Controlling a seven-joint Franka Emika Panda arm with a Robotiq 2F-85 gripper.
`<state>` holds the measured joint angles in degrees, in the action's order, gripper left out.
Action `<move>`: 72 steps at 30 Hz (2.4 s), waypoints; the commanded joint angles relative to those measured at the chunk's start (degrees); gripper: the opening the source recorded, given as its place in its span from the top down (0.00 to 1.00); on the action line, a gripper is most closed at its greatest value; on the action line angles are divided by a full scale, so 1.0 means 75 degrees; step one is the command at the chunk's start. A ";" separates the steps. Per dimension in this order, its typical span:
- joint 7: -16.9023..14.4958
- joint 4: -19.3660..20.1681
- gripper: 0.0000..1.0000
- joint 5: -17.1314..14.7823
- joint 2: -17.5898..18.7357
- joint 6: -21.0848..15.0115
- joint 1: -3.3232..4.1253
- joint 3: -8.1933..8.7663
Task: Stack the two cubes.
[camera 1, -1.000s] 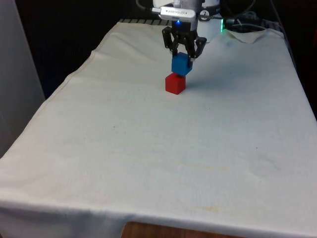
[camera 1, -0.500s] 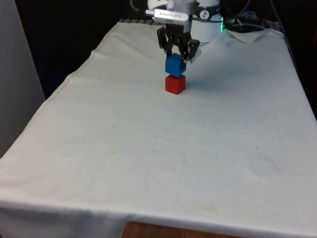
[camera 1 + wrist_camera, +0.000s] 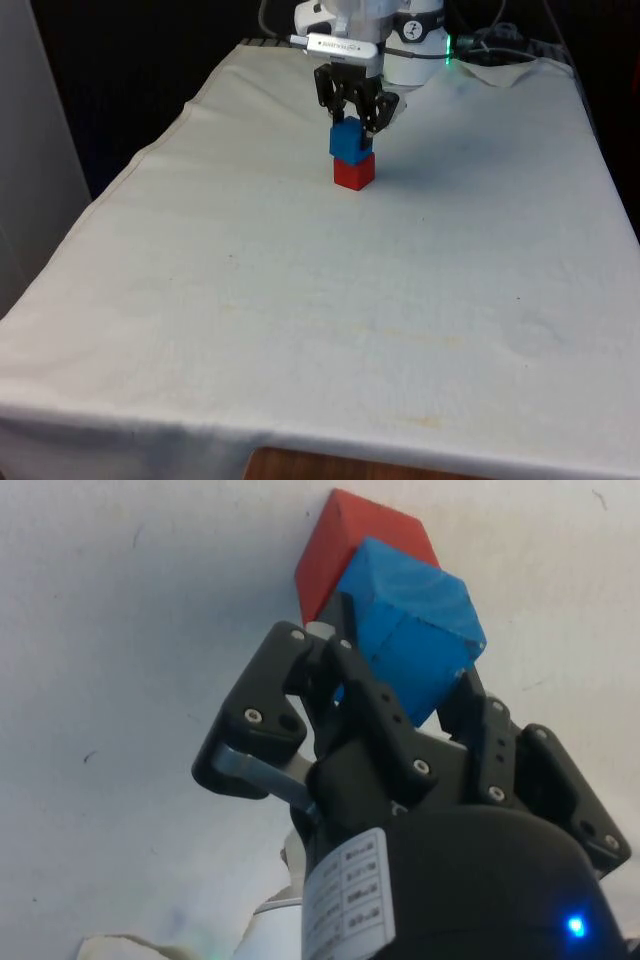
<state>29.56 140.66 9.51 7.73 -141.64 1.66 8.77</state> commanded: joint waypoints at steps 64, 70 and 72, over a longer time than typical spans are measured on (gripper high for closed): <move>-0.0810 -0.0527 0.00 -0.0115 -0.1077 0.1444 0.0023 -0.0023; -0.1146 -0.0665 0.00 -0.0092 -0.1268 0.1704 0.0031 -0.0031; -0.1192 -0.0688 0.00 -0.0092 -0.1291 0.1734 0.0031 -0.0031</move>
<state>21.08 135.56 9.28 -1.72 -129.20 1.78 8.59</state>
